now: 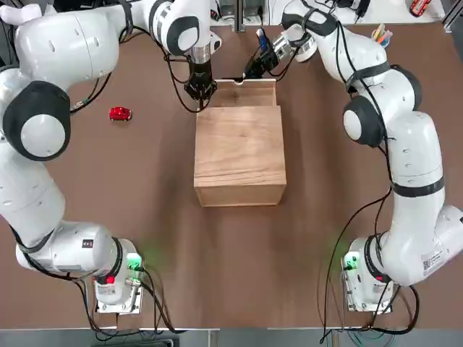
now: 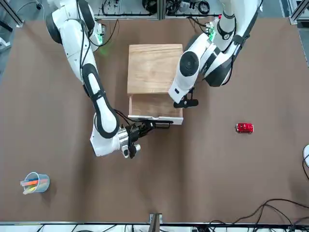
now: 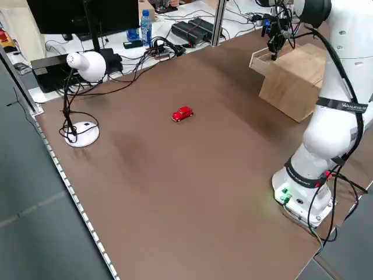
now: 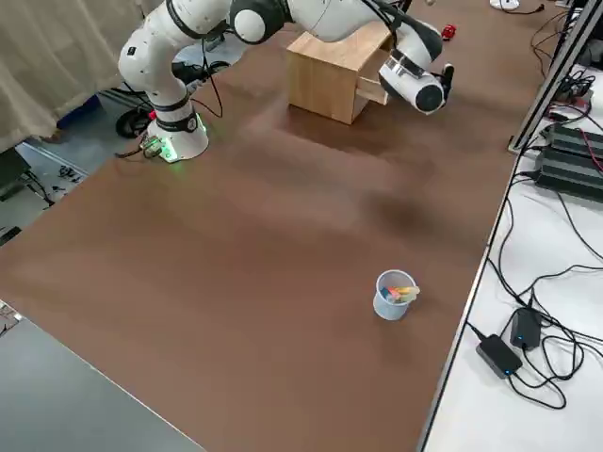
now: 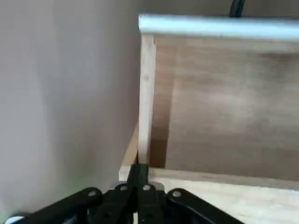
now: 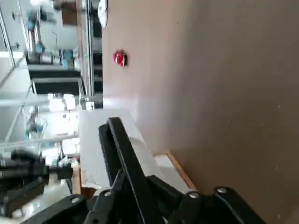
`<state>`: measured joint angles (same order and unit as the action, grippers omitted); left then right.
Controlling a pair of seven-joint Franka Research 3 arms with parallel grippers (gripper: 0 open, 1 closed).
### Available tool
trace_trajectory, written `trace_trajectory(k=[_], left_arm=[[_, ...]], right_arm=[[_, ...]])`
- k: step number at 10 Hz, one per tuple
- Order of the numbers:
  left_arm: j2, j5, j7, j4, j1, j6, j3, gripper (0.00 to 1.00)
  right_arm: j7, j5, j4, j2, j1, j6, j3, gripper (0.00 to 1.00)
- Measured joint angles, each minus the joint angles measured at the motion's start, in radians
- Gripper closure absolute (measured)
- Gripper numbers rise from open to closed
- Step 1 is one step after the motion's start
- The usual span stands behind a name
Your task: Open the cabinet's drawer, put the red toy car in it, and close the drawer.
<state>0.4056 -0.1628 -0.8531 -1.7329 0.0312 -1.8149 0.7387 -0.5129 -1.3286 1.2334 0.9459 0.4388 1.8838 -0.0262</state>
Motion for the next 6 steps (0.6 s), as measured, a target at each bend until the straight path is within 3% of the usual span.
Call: trace_trajectory(k=[1, 3, 6], left_arm=[[0.0, 0.0, 0.0, 0.0, 0.0, 0.0, 0.0, 0.98], [0.0, 0.0, 0.0, 0.0, 0.0, 0.0, 0.0, 0.97], [-0.002, 0.0, 0.0, 0.009, -0.011, 0.0, 0.0, 0.94]], right_arm=[[0.037, -0.05, -0.013, 0.0, 0.004, 0.071, 0.003, 0.53], [0.071, -0.073, -0.032, 0.0, 0.008, 0.091, 0.007, 0.42], [0.075, -0.101, -0.033, 0.0, 0.008, 0.101, 0.007, 0.0]])
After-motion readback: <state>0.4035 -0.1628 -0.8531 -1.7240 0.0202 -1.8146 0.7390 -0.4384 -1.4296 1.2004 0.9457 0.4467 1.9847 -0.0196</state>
